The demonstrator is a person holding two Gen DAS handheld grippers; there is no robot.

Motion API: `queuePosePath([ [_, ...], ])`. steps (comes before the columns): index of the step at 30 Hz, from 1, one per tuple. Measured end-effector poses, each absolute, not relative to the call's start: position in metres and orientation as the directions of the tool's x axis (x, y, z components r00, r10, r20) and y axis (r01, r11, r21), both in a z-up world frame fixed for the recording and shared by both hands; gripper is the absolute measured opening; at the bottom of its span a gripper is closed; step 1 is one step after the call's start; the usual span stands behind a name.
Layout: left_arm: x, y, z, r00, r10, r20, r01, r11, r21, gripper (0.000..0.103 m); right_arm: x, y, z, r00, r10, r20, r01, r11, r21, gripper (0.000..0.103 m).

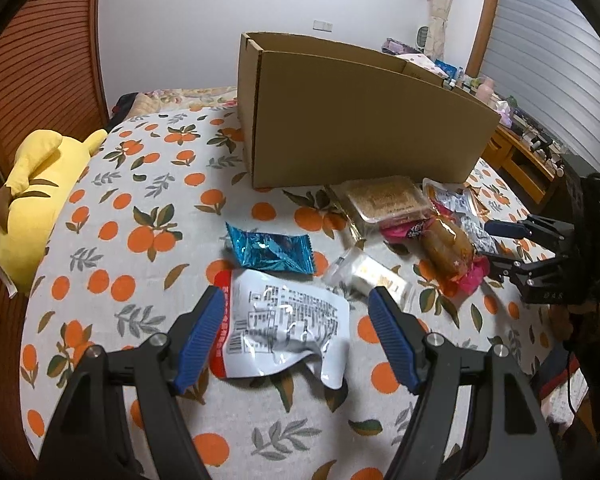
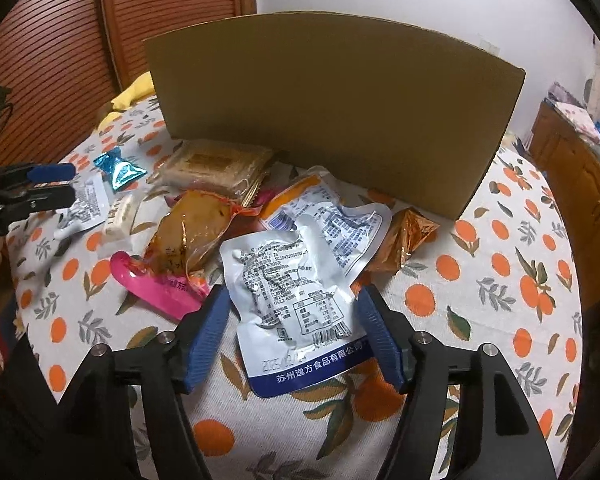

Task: Organize snacks
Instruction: 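Move both tools back to the pile above the silver vacuum packs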

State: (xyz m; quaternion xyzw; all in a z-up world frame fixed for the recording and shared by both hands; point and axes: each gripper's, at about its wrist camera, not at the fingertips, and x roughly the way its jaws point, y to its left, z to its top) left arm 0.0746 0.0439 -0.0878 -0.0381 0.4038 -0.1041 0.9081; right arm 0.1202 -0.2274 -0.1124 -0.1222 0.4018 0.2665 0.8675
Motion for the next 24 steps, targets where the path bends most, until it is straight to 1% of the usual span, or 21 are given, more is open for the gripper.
queuePosePath([
  [4, 0.072, 0.043, -0.089, 0.641, -0.215, -0.737, 0.163, 0.976, -0.142, 0.074, 0.123, -0.226, -0.115, 0.530, 0.349, -0.773, -0.556, 0.831, -0.006, 0.073],
  [13, 0.080, 0.038, -0.104, 0.605, -0.195, -0.772, 0.166, 0.979, -0.117, 0.074, 0.122, -0.226, -0.116, 0.539, 0.345, -0.769, -0.548, 0.836, -0.008, 0.074],
  [17, 0.084, 0.034, -0.110, 0.607, -0.139, -0.782, 0.161, 0.986, -0.050, 0.075, 0.122, -0.226, -0.116, 0.539, 0.344, -0.769, -0.548, 0.836, -0.010, 0.074],
  [22, 0.086, 0.039, -0.113, 0.614, -0.139, -0.777, 0.151, 0.987, -0.057, 0.078, 0.122, -0.226, -0.116, 0.540, 0.345, -0.768, -0.547, 0.837, -0.009, 0.074],
  [24, 0.087, 0.036, -0.113, 0.612, -0.134, -0.780, 0.158, 0.986, -0.046, 0.081, 0.122, -0.226, -0.116, 0.540, 0.345, -0.768, -0.547, 0.837, -0.010, 0.074],
])
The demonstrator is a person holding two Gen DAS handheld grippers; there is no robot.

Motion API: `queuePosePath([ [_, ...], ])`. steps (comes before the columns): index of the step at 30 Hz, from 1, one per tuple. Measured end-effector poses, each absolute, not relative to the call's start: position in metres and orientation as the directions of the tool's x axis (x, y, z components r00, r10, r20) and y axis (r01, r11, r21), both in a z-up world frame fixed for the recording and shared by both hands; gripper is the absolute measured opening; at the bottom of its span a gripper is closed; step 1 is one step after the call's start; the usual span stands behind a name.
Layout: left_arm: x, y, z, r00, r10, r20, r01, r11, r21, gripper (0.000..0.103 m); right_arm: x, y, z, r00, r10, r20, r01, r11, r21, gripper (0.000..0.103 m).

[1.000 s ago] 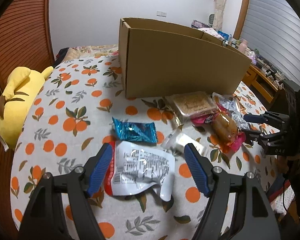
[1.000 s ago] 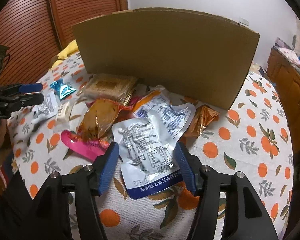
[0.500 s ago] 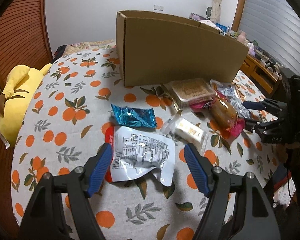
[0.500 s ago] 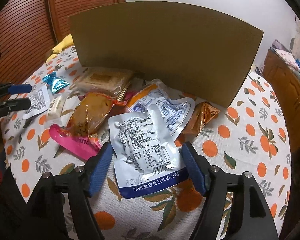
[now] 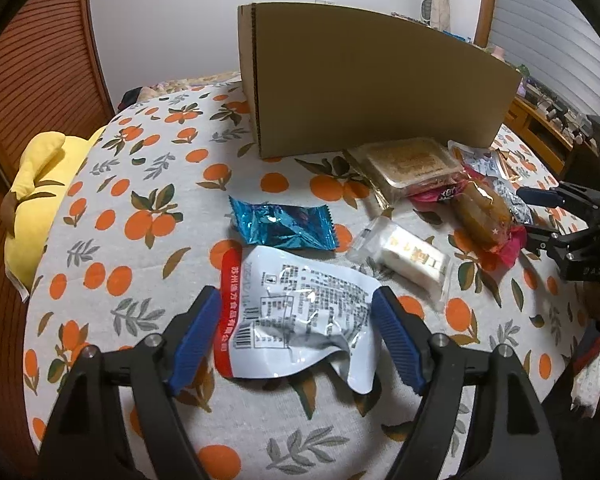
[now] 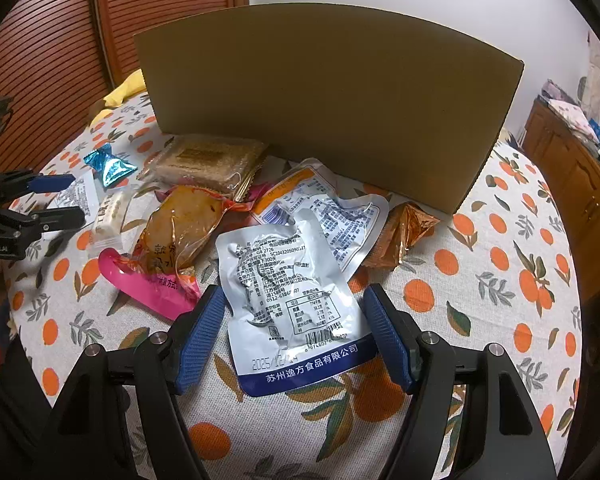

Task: Organize snacks
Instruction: 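Move both tools back to the pile above the silver vacuum packs, then grasp a silver vacuum pack with the left tool while the right tool grasps another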

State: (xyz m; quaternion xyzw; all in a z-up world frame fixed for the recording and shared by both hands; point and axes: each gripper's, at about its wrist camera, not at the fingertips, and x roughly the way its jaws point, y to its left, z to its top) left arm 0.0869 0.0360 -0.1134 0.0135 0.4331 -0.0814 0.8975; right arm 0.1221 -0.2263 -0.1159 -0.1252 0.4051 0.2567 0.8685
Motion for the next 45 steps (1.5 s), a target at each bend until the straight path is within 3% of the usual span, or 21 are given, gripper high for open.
queuePosePath([
  [8, 0.083, 0.022, -0.115, 0.583, -0.148, -0.799, 0.230, 0.973, -0.013, 0.090, 0.122, -0.226, -0.116, 0.540, 0.345, -0.768, -0.548, 0.837, -0.009, 0.074],
  [13, 0.084, 0.020, -0.115, 0.562, -0.155, -0.813, 0.244, 0.970, -0.017, 0.091, 0.122, -0.226, -0.116, 0.540, 0.345, -0.767, -0.547, 0.837, -0.010, 0.074],
  [16, 0.084, 0.020, -0.115, 0.554, -0.162, -0.817, 0.256, 0.967, -0.019, 0.089, 0.122, -0.226, -0.116, 0.541, 0.345, -0.767, -0.547, 0.837, -0.010, 0.074],
  [23, 0.078, 0.026, -0.111, 0.562, -0.175, -0.809, 0.275, 0.961, -0.016, 0.061, 0.122, -0.227, -0.116, 0.541, 0.345, -0.767, -0.547, 0.837, -0.010, 0.074],
  [27, 0.075, 0.030, -0.109, 0.576, -0.166, -0.801, 0.266, 0.964, -0.008, 0.054, 0.122, -0.226, -0.116, 0.542, 0.344, -0.767, -0.547, 0.837, -0.010, 0.074],
  [35, 0.071, 0.032, -0.105, 0.590, -0.197, -0.783, 0.258, 0.965, -0.049, 0.054, 0.121, -0.226, -0.116, 0.540, 0.340, -0.770, -0.551, 0.834, -0.019, 0.073],
  [39, 0.067, 0.028, -0.096, 0.612, -0.210, -0.763, 0.262, 0.964, -0.055, 0.054, 0.122, -0.226, -0.114, 0.528, 0.353, -0.773, -0.572, 0.820, -0.016, 0.065],
  [45, 0.066, 0.021, -0.082, 0.633, -0.230, -0.740, 0.275, 0.959, -0.063, 0.054, 0.115, -0.223, -0.113, 0.523, 0.359, -0.773, -0.591, 0.806, -0.026, 0.064],
])
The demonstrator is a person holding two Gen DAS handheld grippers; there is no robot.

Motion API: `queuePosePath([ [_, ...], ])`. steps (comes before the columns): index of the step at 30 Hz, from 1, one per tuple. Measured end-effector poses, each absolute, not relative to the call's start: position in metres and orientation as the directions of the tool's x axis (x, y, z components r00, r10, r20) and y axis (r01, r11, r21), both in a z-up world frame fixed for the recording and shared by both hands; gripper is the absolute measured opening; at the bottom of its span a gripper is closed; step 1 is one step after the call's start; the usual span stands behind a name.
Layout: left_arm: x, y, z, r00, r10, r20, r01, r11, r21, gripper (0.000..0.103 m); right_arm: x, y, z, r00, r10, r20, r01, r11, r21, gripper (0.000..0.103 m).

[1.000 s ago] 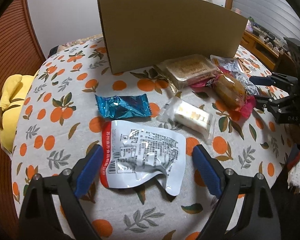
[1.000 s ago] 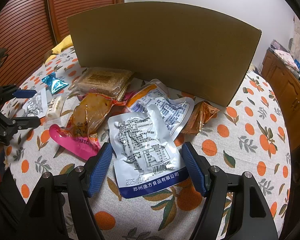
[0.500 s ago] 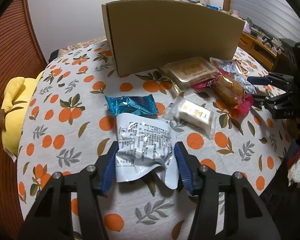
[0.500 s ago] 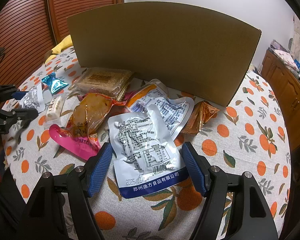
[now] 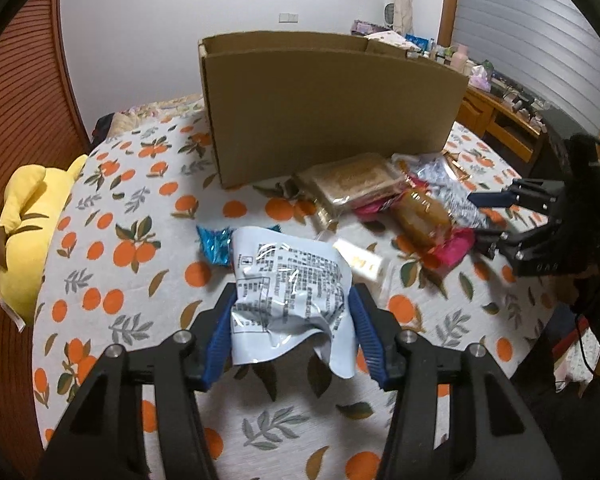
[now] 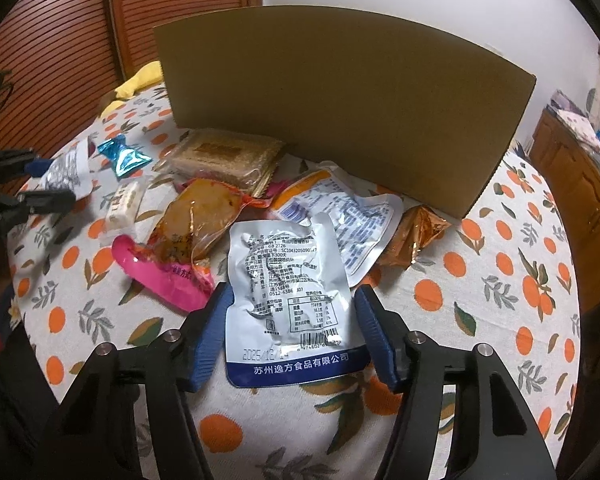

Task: Organize snacks
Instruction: 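Grasp a silver vacuum pack with the left tool while the right tool grasps another, then carry both silver packs over the box and open both tools to drop them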

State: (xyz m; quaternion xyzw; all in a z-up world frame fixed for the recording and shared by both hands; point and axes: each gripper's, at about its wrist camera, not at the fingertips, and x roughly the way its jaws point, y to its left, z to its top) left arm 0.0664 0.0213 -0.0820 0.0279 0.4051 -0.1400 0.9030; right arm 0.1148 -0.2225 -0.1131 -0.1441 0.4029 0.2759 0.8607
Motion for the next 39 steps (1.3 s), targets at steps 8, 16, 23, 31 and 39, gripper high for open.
queuePosePath([
  [8, 0.068, 0.011, -0.069, 0.649, -0.254, -0.717, 0.293, 0.953, -0.073, 0.054, 0.104, -0.223, -0.112, 0.529, 0.363, -0.767, -0.592, 0.806, -0.027, 0.064],
  [16, 0.071, 0.003, -0.061, 0.663, -0.272, -0.698, 0.302, 0.950, -0.084, 0.054, 0.096, -0.231, -0.099, 0.562, 0.379, -0.735, -0.574, 0.818, -0.016, 0.064],
  [23, 0.075, -0.004, -0.052, 0.675, -0.286, -0.681, 0.310, 0.946, -0.090, 0.054, 0.092, -0.236, -0.087, 0.586, 0.389, -0.711, -0.568, 0.823, -0.018, 0.064],
  [31, 0.087, -0.012, -0.037, 0.690, -0.298, -0.659, 0.324, 0.942, -0.087, 0.054, 0.092, -0.239, -0.071, 0.613, 0.398, -0.683, -0.556, 0.831, -0.014, 0.064],
  [39, 0.101, -0.018, -0.020, 0.704, -0.309, -0.640, 0.337, 0.938, -0.083, 0.054, 0.093, -0.240, -0.054, 0.640, 0.404, -0.654, -0.548, 0.836, -0.020, 0.064],
])
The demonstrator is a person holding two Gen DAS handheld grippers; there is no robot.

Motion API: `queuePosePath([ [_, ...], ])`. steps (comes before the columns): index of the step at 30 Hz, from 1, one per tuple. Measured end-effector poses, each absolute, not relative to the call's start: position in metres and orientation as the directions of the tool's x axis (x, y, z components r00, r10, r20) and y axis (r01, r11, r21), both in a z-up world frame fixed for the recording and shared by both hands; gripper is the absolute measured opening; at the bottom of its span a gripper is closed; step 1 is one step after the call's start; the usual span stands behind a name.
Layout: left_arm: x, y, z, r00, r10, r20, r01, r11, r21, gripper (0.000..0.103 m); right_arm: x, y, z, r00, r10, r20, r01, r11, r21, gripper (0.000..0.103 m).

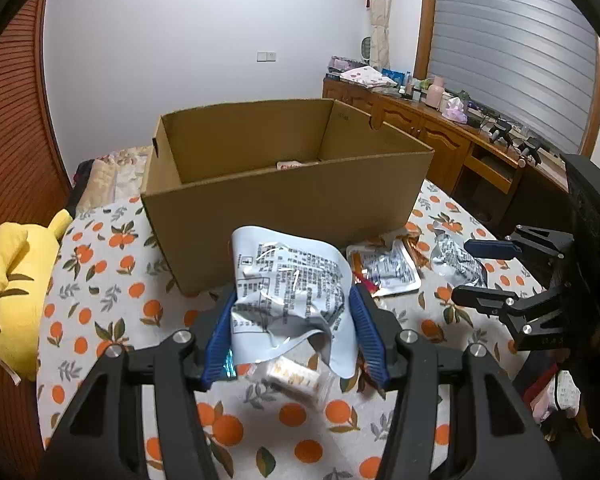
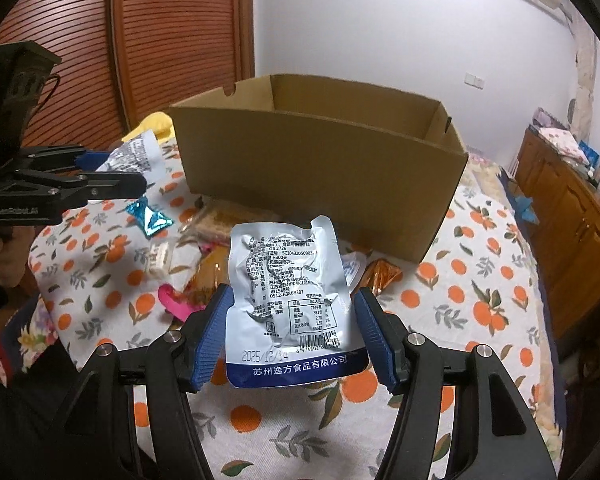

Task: Organize snacks
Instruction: 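Carry both silver packs over the box and open both tools to drop them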

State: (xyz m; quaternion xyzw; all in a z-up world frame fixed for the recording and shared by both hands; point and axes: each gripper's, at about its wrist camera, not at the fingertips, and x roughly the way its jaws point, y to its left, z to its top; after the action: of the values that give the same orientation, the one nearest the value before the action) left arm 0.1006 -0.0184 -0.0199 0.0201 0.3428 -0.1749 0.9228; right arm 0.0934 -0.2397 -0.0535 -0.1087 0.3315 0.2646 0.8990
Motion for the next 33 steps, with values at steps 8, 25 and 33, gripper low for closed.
queuePosePath([
  [8, 0.113, -0.023, -0.005, 0.718, -0.310, -0.624, 0.343, 0.937, -0.071, 0.054, 0.098, -0.239, -0.040, 0.658, 0.409, -0.632, -0.545, 0.838, -0.026, 0.064],
  [25, 0.151, -0.032, 0.025, 0.747, -0.304, -0.592, 0.343, 0.938, -0.049, 0.055, 0.124, -0.232, -0.001, 0.705, 0.414, -0.575, -0.530, 0.847, -0.040, 0.064],
  [33, 0.172, -0.030, 0.030, 0.754, -0.302, -0.583, 0.321, 0.944, -0.074, 0.056, 0.141, -0.227, 0.012, 0.722, 0.403, -0.563, -0.522, 0.851, -0.060, 0.064],
])
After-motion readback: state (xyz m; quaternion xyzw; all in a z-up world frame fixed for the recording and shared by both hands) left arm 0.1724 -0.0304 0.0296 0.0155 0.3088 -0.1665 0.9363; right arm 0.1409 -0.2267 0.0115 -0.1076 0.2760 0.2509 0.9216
